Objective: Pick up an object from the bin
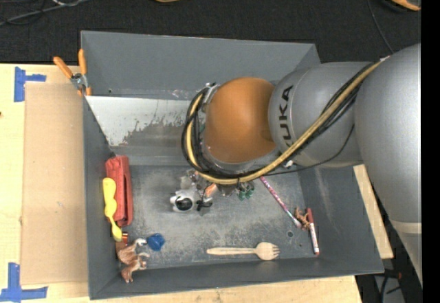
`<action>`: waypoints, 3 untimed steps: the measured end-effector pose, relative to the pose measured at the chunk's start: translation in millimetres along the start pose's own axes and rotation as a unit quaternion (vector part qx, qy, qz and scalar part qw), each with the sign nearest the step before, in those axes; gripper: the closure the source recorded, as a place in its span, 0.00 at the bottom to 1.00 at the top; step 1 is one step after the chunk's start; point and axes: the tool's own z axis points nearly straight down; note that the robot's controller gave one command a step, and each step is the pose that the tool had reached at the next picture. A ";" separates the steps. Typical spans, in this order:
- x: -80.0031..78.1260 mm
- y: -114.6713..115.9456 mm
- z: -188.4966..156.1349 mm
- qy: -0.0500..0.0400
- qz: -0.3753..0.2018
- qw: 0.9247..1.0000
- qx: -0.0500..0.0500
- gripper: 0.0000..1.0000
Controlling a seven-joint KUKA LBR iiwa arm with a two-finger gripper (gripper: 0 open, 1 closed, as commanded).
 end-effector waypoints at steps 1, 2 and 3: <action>-0.1 0.6 -22.7 0.000 0.001 1.000 0.000 1.00; -0.8 1.1 -44.4 -0.001 0.002 1.000 0.000 1.00; -1.0 1.7 -58.0 -0.001 0.003 1.000 0.000 1.00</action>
Offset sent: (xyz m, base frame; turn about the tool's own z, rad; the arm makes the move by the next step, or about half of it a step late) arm 0.0001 0.0004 0.0506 0.0009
